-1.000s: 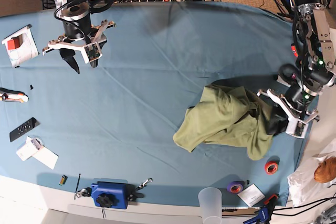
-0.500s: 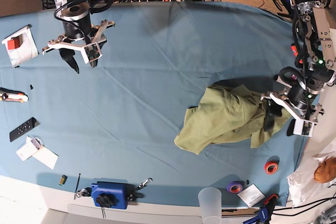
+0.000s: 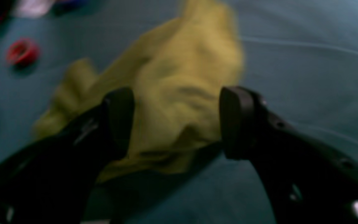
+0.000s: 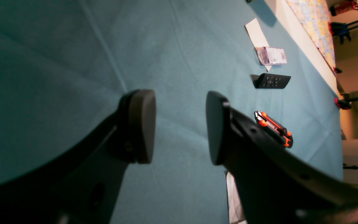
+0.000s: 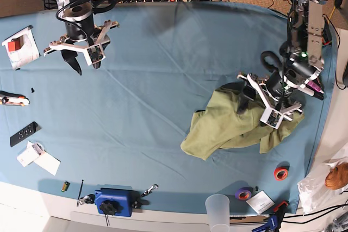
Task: Layout the t-shirt on the table in an organized manner, then fold the t-shirt properly
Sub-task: 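Release and regrasp the shirt fabric with the left gripper, then pull the shirt fabric toward the tape rolls with the left gripper, then grasp the shirt's bunched middle with the left gripper and lift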
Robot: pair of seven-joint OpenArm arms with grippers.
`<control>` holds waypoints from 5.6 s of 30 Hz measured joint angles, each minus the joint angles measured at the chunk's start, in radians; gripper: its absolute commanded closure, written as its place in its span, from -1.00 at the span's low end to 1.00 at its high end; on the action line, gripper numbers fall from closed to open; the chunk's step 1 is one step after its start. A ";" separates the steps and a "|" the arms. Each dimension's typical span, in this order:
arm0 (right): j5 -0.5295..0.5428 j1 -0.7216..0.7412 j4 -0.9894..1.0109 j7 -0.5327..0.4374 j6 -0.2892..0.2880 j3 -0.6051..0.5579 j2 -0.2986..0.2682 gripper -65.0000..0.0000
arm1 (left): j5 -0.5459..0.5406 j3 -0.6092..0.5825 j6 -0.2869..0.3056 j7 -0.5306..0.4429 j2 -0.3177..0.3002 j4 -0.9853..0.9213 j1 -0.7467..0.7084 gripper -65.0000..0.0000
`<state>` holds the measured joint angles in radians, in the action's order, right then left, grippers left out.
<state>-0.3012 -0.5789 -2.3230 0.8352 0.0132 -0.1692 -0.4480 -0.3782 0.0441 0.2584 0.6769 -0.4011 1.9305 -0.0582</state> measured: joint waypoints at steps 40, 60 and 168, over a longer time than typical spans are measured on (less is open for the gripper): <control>-0.057 0.000 0.000 0.002 0.004 0.000 0.000 0.19 | -0.077 -0.396 0.290 0.002 0.281 0.000 -0.102 0.78; -0.059 0.000 0.000 0.002 0.004 0.000 0.000 0.19 | 0.261 -0.211 0.180 -0.080 0.285 0.081 -0.082 -0.03; -0.063 0.016 0.000 0.047 0.004 0.000 0.000 0.19 | 0.023 -0.213 0.210 0.406 0.220 -0.118 0.123 0.68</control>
<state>-0.3645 -0.5629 -2.3230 0.8825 0.0174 -0.1688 -0.4480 -0.3550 -0.1688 0.4686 1.0832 -0.1814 1.8126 0.0647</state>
